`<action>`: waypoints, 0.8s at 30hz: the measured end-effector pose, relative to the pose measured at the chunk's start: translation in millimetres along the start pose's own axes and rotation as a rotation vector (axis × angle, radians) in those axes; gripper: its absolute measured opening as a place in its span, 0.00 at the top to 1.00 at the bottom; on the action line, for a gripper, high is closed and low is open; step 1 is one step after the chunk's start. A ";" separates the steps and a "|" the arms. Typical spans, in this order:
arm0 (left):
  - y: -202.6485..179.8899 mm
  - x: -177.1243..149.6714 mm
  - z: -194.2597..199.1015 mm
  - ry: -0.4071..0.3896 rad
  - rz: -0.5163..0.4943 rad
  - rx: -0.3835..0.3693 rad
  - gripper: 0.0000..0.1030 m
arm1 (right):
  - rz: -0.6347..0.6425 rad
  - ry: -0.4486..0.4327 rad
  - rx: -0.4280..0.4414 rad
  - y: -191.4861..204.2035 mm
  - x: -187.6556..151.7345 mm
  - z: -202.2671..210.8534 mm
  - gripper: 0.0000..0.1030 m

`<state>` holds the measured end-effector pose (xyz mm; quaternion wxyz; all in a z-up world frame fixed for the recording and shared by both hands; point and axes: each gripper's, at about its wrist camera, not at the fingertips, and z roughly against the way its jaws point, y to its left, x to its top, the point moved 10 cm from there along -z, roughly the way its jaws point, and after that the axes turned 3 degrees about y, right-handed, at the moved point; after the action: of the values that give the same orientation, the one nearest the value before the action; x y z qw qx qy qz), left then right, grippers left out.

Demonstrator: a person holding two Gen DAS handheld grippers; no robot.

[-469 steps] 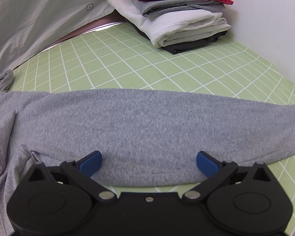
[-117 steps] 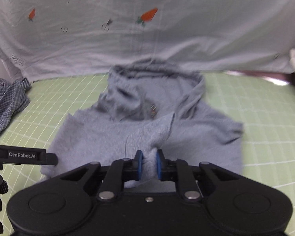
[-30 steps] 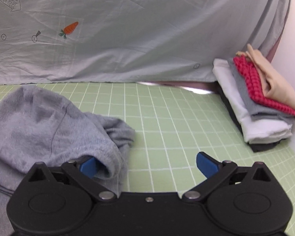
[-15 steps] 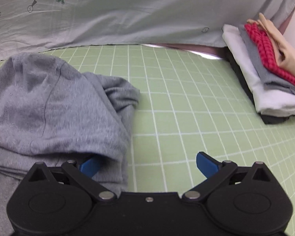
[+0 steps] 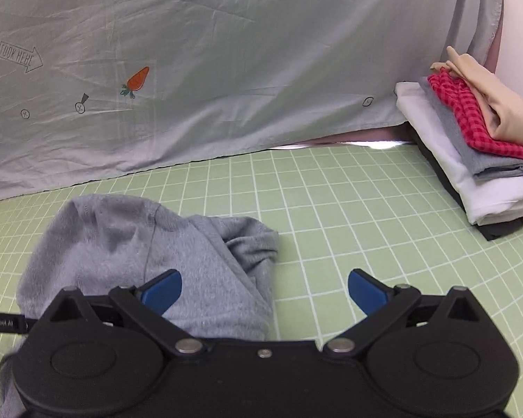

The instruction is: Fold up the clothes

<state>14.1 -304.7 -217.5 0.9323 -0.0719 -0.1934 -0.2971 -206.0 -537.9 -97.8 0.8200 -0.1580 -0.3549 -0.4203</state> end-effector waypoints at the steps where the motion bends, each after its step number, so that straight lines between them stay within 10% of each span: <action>1: 0.1 0.2 -1.1 0.003 0.001 -0.002 0.00 | 0.005 0.012 -0.013 -0.5 -1.1 -5.0 0.00; 11: 5.4 4.4 2.2 0.001 0.026 -0.017 0.00 | 0.018 0.177 -0.042 -2.5 -38.8 -56.8 0.00; 24: 31.0 -83.5 61.1 -0.011 0.019 -0.023 0.00 | 0.002 0.121 -0.018 -12.7 -80.9 33.9 0.00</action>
<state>-49.8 -220.4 -195.9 0.9331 -0.0861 -0.1944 -0.2899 -263.3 -479.8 -132.5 0.8388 -0.1402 -0.3007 -0.4317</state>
